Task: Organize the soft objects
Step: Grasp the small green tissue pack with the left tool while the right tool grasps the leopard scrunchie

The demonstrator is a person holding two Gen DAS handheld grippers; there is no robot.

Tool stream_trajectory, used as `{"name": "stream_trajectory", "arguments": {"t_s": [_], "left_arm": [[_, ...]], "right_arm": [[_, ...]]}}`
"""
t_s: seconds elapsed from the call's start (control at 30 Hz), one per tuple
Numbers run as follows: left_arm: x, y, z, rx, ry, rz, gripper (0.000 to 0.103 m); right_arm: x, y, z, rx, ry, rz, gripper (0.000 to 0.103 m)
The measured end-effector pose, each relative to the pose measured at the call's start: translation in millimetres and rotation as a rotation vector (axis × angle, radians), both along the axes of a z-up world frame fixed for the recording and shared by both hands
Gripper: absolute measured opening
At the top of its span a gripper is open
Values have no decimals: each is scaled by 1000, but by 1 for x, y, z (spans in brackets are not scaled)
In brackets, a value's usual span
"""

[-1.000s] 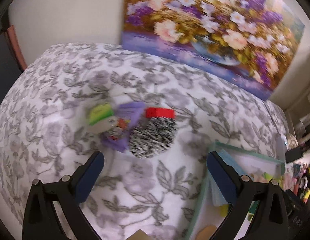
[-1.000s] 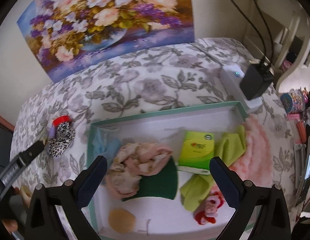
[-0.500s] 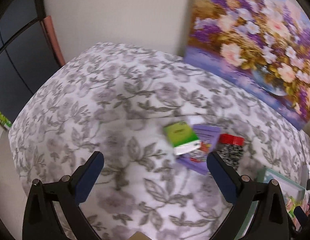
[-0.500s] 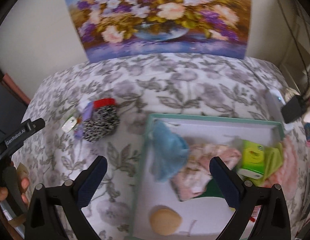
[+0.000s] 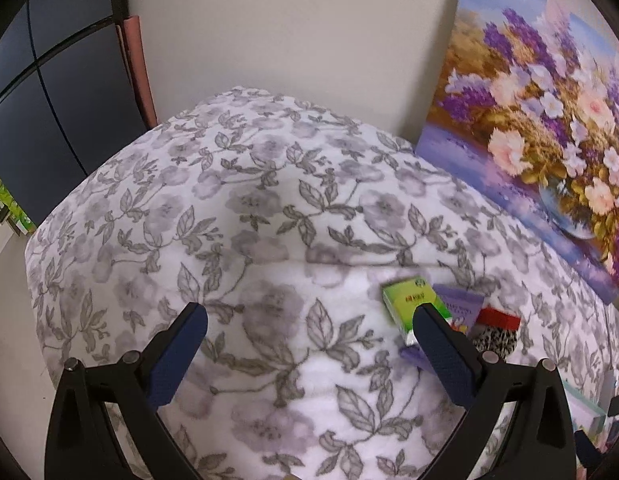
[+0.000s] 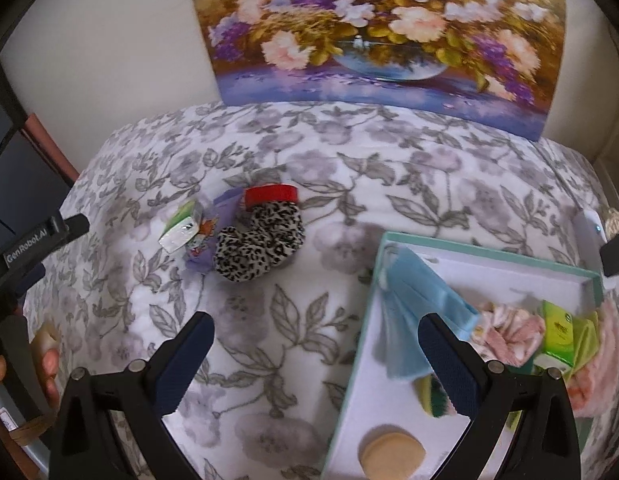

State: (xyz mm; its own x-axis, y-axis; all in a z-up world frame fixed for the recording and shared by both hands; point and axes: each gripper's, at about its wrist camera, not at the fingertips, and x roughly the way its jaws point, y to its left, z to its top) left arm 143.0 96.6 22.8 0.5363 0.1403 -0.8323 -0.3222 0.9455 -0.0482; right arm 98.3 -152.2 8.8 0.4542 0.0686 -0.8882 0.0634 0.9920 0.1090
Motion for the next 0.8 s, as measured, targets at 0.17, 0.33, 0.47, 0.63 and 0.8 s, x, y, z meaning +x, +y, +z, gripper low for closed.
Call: {"name": "stream_trajectory", "arguments": {"t_s": [0.17, 0.33, 0.47, 0.63, 0.8], "left_arm": [[8, 7, -1, -59, -20, 7, 102], [22, 9, -10, -146, 29, 9, 102], [30, 6, -20, -175, 65, 17, 102], [45, -2, -30, -190, 87, 26, 102], [59, -16, -42, -201, 97, -2, 102]], "right_arm": [[15, 11, -5, 29, -5, 16, 103], [35, 19, -7, 39, -34, 37, 103], [51, 20, -12, 59, -61, 37, 103], [67, 17, -28, 83, -59, 23, 102], [79, 19, -50, 91, -31, 34, 97]]}}
